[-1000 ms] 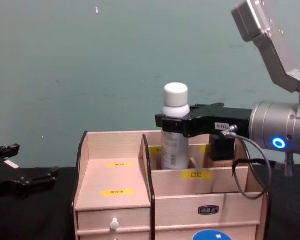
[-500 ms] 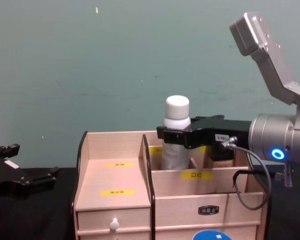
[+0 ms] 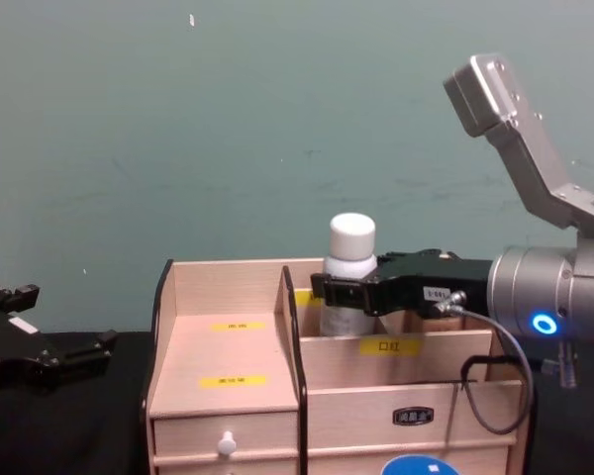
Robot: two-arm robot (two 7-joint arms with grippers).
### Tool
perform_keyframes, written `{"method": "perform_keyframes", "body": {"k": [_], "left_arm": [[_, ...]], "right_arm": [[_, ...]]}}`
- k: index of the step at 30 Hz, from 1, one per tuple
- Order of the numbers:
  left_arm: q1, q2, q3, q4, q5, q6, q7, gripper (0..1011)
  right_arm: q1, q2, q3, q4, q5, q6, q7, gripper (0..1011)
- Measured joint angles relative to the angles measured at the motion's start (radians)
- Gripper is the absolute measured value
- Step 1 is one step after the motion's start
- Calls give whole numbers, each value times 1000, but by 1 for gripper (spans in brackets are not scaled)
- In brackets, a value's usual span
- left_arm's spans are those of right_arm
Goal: Pick up the facial cleanser and watermelon frost from the table and place them into the tiered storage box.
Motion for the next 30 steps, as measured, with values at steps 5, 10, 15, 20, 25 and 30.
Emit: {"method": "perform_keyframes", "body": {"k": [5, 10, 15, 20, 25, 30], "left_arm": [[0, 0, 0, 0, 0, 0, 0, 1009], [0, 0, 0, 0, 0, 0, 0, 1010], [0, 0, 0, 0, 0, 0, 0, 1010], [0, 0, 0, 0, 0, 0, 0, 1010], [0, 0, 0, 0, 0, 0, 0, 1010], [0, 0, 0, 0, 0, 0, 0, 1009]], "right_arm": [[1, -2, -1, 3, -3, 6, 0, 611], [1, -1, -1, 3, -3, 6, 0, 611], [1, -1, -1, 2, -3, 6, -1, 611], [1, -1, 0, 2, -3, 6, -1, 748], [1, 0, 0, 1, -2, 5, -1, 874], [0, 0, 0, 1, -2, 5, -1, 992]]}}
